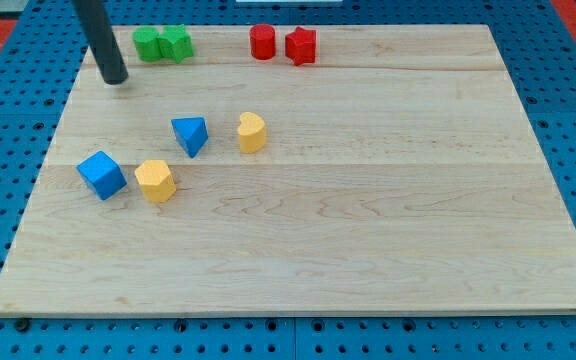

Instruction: Move the blue triangle horizontally towards the yellow hexagon

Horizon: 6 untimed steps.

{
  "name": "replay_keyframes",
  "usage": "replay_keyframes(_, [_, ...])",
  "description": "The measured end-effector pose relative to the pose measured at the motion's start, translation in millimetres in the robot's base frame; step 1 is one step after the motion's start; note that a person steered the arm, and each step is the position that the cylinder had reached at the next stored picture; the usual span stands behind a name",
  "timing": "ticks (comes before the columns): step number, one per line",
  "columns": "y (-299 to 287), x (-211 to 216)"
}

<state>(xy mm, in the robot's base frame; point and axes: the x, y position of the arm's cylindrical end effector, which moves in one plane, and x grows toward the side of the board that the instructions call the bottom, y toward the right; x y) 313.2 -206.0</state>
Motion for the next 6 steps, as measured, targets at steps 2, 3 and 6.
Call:
replay_keyframes(2, [63,81])
replay_keyframes(3, [146,105])
replay_keyframes(6, [234,145])
